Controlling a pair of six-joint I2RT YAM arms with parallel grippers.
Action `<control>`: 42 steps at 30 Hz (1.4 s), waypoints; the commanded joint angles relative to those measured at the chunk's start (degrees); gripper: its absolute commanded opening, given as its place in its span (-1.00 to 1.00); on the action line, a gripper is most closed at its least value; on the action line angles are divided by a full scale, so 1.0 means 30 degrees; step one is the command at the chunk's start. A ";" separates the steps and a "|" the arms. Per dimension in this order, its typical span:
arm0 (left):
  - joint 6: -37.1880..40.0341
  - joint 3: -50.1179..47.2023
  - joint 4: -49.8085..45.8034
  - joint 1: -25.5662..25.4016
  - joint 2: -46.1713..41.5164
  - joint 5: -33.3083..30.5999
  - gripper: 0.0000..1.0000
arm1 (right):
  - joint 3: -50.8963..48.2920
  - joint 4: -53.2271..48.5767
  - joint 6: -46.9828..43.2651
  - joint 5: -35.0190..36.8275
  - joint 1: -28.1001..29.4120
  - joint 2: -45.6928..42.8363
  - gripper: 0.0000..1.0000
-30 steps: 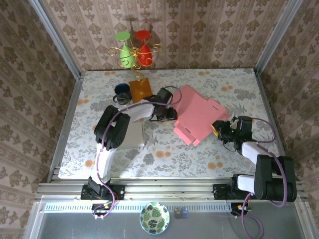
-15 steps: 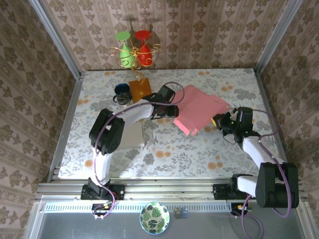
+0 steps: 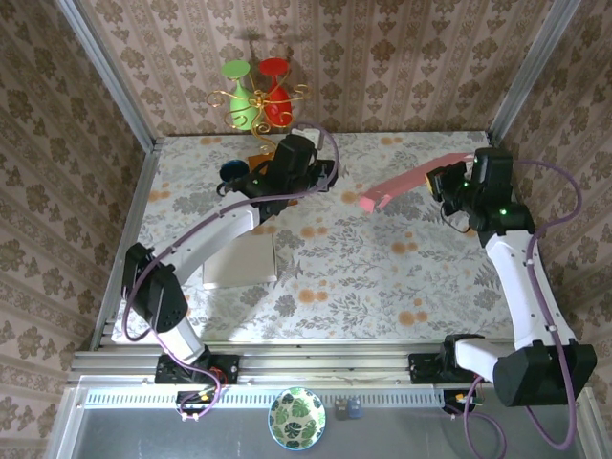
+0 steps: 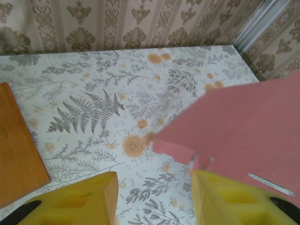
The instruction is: Fold the paper box
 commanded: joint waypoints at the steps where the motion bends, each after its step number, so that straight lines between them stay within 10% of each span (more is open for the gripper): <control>1: 0.0500 -0.0154 0.0047 0.0292 -0.0753 -0.0338 -0.10 | 0.2809 -0.4911 0.1050 0.2380 0.0599 -0.0183 -1.00; 12: -0.0689 0.0262 -0.2136 0.1418 -0.1604 0.1864 -0.12 | 0.9950 -1.2368 0.4616 0.5058 0.3809 0.4779 -1.00; 18: -0.1408 0.1217 -0.4008 0.1679 -0.1508 0.3743 -0.12 | 0.4148 -0.1889 0.6638 0.4097 0.3889 0.5466 -1.00; 42: -0.5455 0.3426 -0.4019 0.0263 0.3319 0.7536 -0.11 | -0.0411 0.5315 0.6262 0.1770 0.3837 0.7748 -1.00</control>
